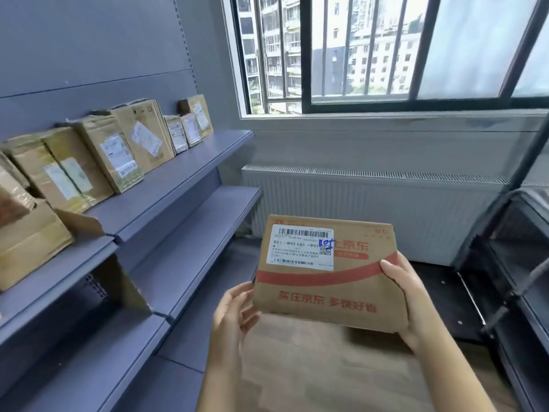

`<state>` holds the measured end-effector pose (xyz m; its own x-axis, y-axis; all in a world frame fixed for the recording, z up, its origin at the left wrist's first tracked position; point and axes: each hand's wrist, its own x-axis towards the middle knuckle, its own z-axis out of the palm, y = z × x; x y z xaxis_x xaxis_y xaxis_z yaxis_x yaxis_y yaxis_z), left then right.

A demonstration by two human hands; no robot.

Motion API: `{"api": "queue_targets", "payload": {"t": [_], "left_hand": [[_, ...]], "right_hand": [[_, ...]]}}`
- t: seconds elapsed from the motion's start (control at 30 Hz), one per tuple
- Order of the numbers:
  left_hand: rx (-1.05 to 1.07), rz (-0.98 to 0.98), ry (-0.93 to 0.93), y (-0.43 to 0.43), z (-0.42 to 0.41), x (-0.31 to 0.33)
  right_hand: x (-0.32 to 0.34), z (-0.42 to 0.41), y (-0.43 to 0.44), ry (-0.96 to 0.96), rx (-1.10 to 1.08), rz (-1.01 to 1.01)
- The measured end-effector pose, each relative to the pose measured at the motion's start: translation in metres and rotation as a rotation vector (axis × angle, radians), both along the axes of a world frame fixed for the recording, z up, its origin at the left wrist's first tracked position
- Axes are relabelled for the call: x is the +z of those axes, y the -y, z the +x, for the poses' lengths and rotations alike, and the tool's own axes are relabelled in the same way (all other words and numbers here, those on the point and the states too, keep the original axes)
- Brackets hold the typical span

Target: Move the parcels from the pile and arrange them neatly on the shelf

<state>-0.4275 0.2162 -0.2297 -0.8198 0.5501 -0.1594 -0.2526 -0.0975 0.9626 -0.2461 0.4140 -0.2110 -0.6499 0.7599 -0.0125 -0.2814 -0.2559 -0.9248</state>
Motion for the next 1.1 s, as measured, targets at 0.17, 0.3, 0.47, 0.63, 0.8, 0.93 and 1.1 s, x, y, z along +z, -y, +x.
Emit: {"api": "queue_targets", "payload": {"t": [0.17, 0.3, 0.47, 0.63, 0.8, 0.93, 1.1], "left_hand": [[0.062, 0.0, 0.008, -0.051, -0.084, 0.001], [0.084, 0.029, -0.022, -0.073, -0.138, 0.014], [0.146, -0.047, -0.091, -0.072, -0.194, 0.021], [0.321, -0.113, -0.096, -0.05, -0.23, 0.012], [0.587, -0.085, -0.052, -0.042, -0.26, 0.009], [0.755, -0.046, -0.054, -0.057, -0.283, 0.018], [0.933, -0.055, -0.103, -0.07, -0.293, 0.028]], "right_hand": [[0.004, -0.089, -0.045, 0.025, -0.013, -0.029], [0.008, -0.151, -0.069, 0.012, 0.057, -0.009], [0.01, -0.233, -0.092, 0.028, 0.17, 0.005], [0.004, -0.323, -0.097, 0.042, 0.349, 0.009], [0.004, -0.411, -0.1, 0.013, 0.631, 0.029], [0.02, -0.474, -0.116, -0.044, 0.827, 0.073], [0.036, -0.532, -0.117, -0.039, 0.981, 0.137]]}}
